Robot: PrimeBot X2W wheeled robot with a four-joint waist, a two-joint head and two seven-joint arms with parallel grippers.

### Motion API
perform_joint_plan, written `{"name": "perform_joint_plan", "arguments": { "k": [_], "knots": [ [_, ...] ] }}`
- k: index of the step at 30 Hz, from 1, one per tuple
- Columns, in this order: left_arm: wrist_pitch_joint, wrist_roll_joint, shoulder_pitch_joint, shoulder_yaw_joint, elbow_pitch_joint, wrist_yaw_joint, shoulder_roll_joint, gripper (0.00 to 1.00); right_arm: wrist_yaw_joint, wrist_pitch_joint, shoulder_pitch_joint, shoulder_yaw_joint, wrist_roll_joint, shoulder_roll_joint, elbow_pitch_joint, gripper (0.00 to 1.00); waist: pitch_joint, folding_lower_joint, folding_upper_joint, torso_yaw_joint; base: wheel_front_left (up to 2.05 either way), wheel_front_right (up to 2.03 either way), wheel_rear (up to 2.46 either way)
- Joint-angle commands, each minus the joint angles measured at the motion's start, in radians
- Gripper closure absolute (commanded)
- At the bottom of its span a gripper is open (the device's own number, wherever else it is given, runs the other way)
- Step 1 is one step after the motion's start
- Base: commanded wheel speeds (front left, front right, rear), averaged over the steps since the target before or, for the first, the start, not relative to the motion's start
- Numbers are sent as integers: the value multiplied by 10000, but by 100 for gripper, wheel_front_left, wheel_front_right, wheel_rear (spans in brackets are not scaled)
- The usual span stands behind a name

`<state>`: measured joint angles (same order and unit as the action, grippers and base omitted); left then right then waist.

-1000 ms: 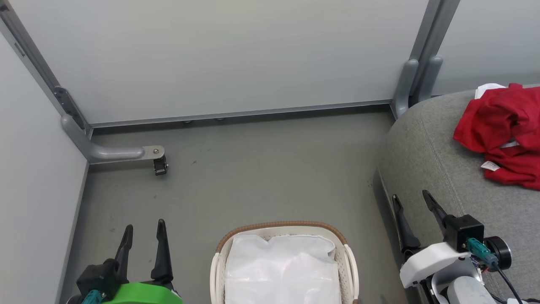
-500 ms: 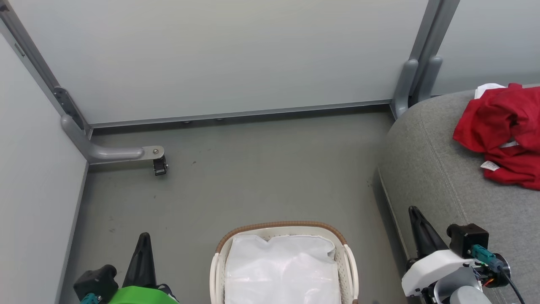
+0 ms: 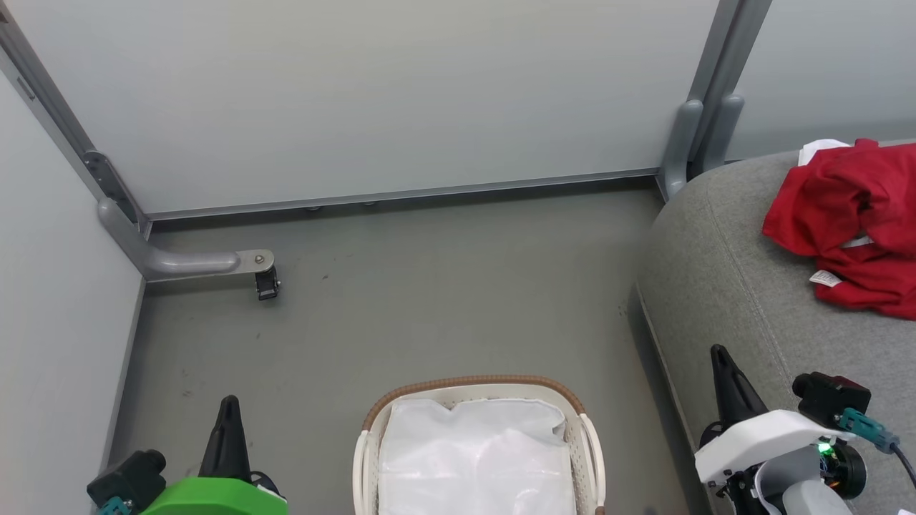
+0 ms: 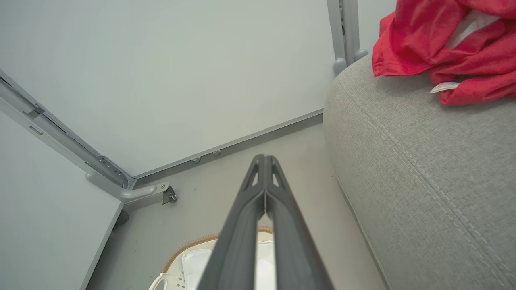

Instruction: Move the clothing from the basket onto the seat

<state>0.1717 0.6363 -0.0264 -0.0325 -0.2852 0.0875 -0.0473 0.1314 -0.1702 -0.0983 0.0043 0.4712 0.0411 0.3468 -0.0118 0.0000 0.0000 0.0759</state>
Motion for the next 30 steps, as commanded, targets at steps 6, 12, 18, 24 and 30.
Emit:
{"name": "perform_joint_plan", "arguments": {
  "k": [6,12,18,24,30],
  "knots": [
    [-297,1089,429,197,208,80,-25,100,-1,288,-121,-157,1256,55,-273,100,5,0,0,-46,0,0,0],
    [-526,1864,519,311,229,111,-27,100,-2,514,-123,-250,2171,61,-347,100,10,0,0,-89,0,0,0],
    [-743,2600,615,425,250,144,-29,100,-3,732,-126,-339,3027,67,-416,100,15,0,0,-131,0,0,0],
    [-947,3293,693,529,266,178,-31,100,-3,938,-130,-424,3836,73,-479,100,20,0,0,-174,0,0,0],
    [-1144,3942,769,622,284,196,-33,100,-4,1128,-133,-501,4591,77,-537,100,25,0,0,-216,0,0,0]
  ]
}}
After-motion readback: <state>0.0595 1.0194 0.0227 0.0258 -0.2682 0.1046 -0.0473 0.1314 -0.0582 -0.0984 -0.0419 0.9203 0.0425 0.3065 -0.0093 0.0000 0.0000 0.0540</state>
